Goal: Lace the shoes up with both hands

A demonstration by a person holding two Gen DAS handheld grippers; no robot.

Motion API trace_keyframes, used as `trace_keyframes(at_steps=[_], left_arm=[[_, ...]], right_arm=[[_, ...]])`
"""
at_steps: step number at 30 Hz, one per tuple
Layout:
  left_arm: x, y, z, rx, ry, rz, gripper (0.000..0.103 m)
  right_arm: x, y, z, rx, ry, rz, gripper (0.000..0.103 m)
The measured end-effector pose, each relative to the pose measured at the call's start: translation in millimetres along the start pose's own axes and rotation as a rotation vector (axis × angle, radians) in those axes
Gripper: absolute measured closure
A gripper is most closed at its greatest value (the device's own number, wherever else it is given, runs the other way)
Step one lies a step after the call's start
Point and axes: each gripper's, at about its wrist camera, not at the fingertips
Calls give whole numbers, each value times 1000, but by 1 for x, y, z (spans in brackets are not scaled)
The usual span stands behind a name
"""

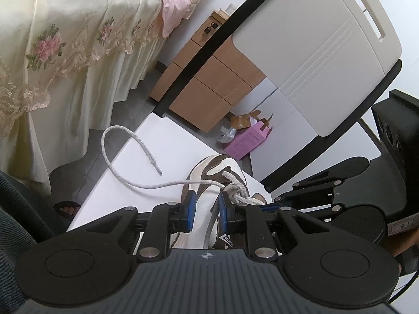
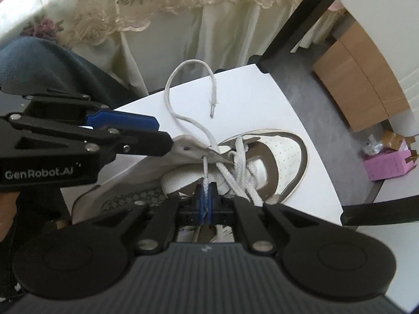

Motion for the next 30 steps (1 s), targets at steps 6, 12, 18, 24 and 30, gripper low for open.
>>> trace_keyframes(at_steps=[6, 12, 18, 24, 30], left_arm=[[3, 4, 1, 1, 40, -13, 81], [21, 9, 4, 38, 63, -115, 82], [18, 13, 8, 43, -20, -124, 77], [34, 21, 18, 40, -169, -272, 47], [42, 22, 37, 87, -272, -381, 55]], right_arm=[[1, 6, 8, 30, 12, 5, 99], [1, 4, 14, -5, 0, 36, 99], [0, -5, 6, -89, -13, 55, 99], [3, -11, 4, -155, 6, 97, 99], [-2, -16, 4, -240, -2, 197, 99]])
Point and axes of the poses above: each gripper's, at about its wrist camera, not at the fingertips, and z roughly the way its jaws point, x to its left, y to its top, and after that the axes turned 3 degrees about -y, right-handed
